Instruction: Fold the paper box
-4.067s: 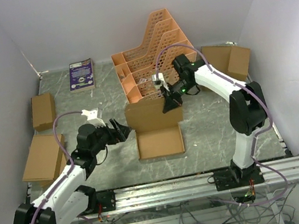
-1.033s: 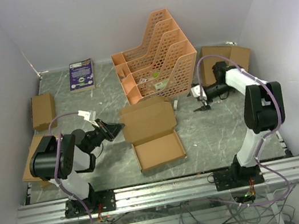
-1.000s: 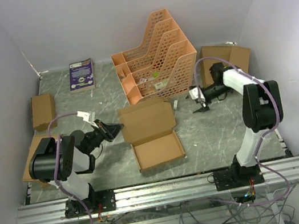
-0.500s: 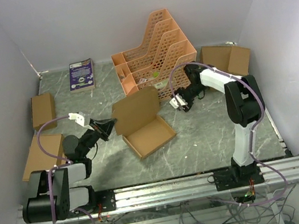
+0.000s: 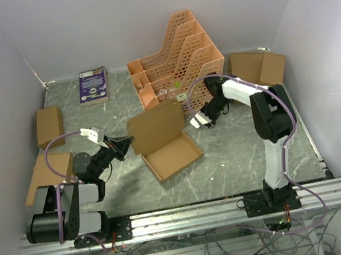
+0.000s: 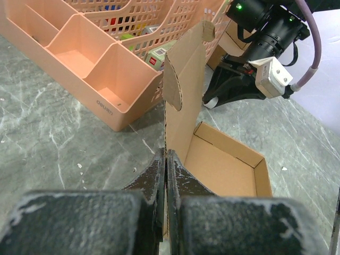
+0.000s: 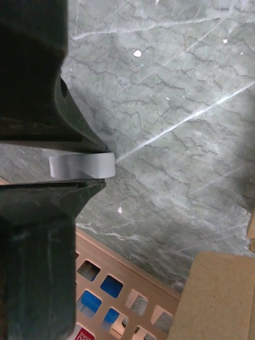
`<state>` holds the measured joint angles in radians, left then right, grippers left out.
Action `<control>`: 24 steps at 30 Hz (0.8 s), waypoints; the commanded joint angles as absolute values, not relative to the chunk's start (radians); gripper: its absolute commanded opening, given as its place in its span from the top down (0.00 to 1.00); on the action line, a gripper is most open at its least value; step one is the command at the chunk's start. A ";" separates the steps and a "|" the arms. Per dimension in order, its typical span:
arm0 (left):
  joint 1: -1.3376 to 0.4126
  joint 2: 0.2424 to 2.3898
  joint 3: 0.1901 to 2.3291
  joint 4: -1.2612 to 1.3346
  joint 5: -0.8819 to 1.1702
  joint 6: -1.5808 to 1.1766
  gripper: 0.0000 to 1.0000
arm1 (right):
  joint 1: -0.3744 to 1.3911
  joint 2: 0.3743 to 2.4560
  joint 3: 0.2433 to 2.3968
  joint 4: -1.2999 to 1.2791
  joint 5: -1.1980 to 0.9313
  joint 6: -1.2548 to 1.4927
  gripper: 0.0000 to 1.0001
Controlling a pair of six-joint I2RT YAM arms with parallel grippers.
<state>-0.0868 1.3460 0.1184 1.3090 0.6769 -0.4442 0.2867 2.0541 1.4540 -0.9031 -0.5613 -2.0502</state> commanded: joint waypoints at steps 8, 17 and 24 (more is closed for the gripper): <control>-0.079 1.402 0.126 1.433 0.711 -0.419 0.93 | 0.289 1.916 1.464 -0.912 -0.638 -1.806 0.99; -0.080 1.558 0.133 1.714 0.734 -0.489 0.93 | 0.299 1.711 1.319 -0.674 -0.985 -0.823 1.00; -0.112 1.580 0.155 1.723 0.700 -0.461 0.93 | 0.380 1.612 1.017 -0.087 -0.947 0.019 1.00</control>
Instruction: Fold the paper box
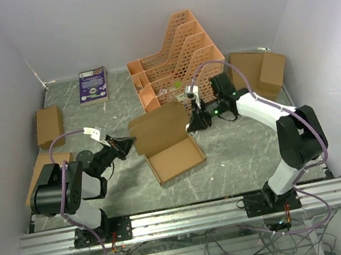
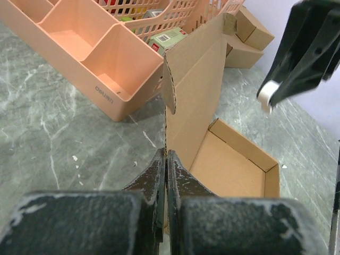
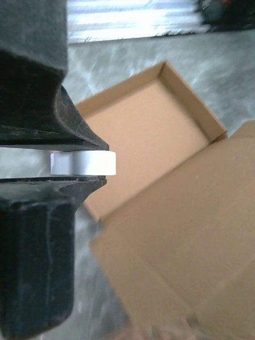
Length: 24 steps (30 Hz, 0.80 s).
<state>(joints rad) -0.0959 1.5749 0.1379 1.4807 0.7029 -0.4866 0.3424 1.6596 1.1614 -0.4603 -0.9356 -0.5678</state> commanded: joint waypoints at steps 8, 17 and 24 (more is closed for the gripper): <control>-0.167 1.574 0.141 1.720 0.635 -0.413 0.93 | 0.449 1.543 0.729 0.457 -0.794 0.532 0.99; -0.206 1.556 0.133 1.714 0.582 -0.396 0.93 | 0.625 1.581 0.633 0.562 -0.683 0.534 0.96; -0.221 1.563 0.131 1.713 0.570 -0.386 0.93 | 0.736 1.662 0.730 0.419 -0.608 0.407 0.94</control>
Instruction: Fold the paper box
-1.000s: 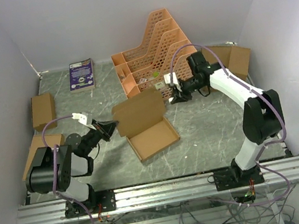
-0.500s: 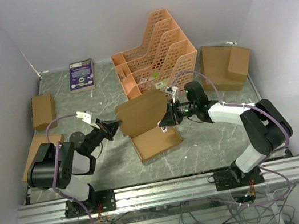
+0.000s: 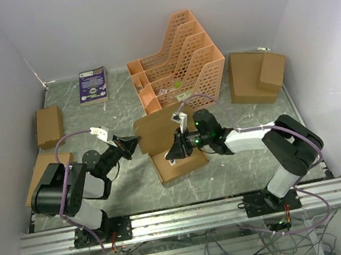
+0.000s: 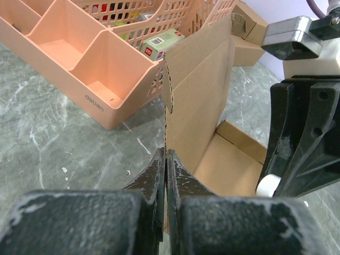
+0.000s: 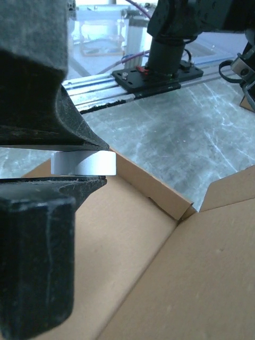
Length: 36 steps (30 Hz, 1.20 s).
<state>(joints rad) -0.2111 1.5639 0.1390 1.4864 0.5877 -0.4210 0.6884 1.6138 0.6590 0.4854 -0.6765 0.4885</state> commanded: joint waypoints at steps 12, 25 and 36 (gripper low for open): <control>-0.221 1.580 0.141 1.723 0.574 -0.388 0.93 | 0.809 1.767 0.836 0.206 -0.481 0.251 0.90; -0.221 1.582 0.150 1.723 0.584 -0.389 0.93 | 0.809 1.785 0.868 0.126 -0.440 0.200 0.71; -0.221 1.571 0.146 1.716 0.581 -0.387 0.93 | 0.779 1.735 0.876 0.094 -0.400 0.168 0.58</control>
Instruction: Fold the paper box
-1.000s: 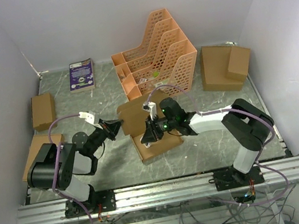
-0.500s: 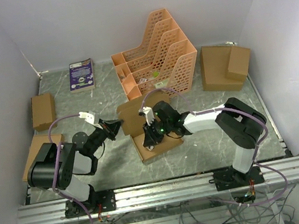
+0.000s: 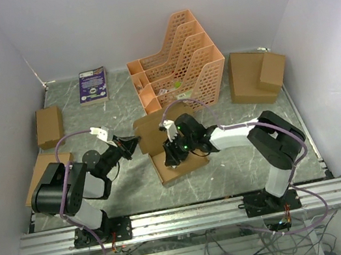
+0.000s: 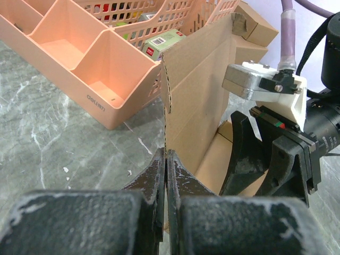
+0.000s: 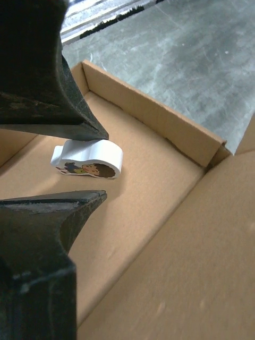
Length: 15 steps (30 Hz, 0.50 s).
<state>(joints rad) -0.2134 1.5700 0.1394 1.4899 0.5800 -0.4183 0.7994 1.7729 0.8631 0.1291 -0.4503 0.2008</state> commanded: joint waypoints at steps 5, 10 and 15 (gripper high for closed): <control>-0.221 1.569 0.149 1.715 0.581 -0.391 0.93 | 0.759 1.704 0.867 0.080 -0.385 0.147 0.58; -0.221 1.569 0.152 1.712 0.584 -0.393 0.93 | 0.743 1.662 0.854 0.074 -0.373 0.127 0.56; -0.221 1.571 0.153 1.713 0.584 -0.398 0.93 | 0.734 1.660 0.850 0.060 -0.336 0.111 0.57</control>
